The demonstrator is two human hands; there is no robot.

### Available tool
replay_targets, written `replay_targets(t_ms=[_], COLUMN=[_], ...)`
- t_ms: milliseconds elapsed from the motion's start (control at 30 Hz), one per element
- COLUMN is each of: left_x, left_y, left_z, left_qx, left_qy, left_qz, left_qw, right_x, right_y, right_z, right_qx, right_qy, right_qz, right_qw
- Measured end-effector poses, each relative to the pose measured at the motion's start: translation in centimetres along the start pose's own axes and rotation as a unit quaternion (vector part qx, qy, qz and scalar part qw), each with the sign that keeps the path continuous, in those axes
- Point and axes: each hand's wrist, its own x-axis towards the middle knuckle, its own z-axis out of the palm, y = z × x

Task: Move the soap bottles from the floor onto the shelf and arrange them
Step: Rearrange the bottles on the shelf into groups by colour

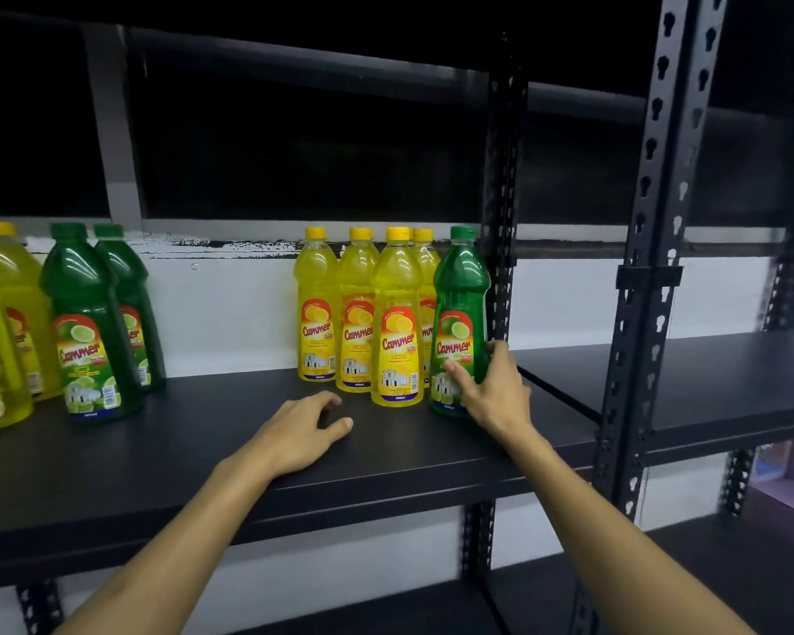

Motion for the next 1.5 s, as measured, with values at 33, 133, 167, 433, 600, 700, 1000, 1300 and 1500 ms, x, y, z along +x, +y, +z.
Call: replay_targets(t_ms=[33,133,167,433,600,700,1000,1300,1500], left_x=[-0.4,-1.2,-1.4,-1.9,-2.3,-2.8,-7.4,-12.2,-11.1], left_y=[0.0,0.5,0.7,1.2,1.0,-0.2,-7.9,-18.2,-20.3], left_z=[0.0,-0.2,-0.3,-0.8,-1.2,-1.8,-6.6,-14.0,-13.1], left_qx=[-0.013,-0.044,-0.052,-0.132,-0.181,-0.187,-0.097,-0.064,-0.129], left_qy=[0.003,0.006,0.003,0.011,0.047,0.074,0.063,0.071,0.129], left_qz=[0.008,0.024,0.026,0.029,0.018,-0.024,-0.070,-0.181,-0.198], left_qw=[1.000,0.999,0.998,0.991,0.982,0.979,0.991,0.979,0.963], right_x=[-0.5,-1.9,-2.4,-4.1,-4.8,-4.5,-6.5,-8.7,-9.8], right_y=[-0.4,-1.7,-2.2,-6.1,-9.6,-11.5,-17.9,-24.5,-28.7], right_z=[0.0,0.2,0.3,3.1,5.3,6.3,11.7,19.0,23.7], right_qx=[0.001,0.019,0.026,0.128,0.165,0.166,0.255,0.299,0.314], right_qy=[-0.002,-0.012,-0.019,-0.108,-0.164,-0.207,-0.318,-0.373,-0.391], right_qz=[-0.005,-0.023,-0.029,-0.064,-0.090,-0.080,-0.097,-0.114,-0.131], right_qw=[1.000,0.999,0.999,0.984,0.969,0.961,0.908,0.871,0.855])
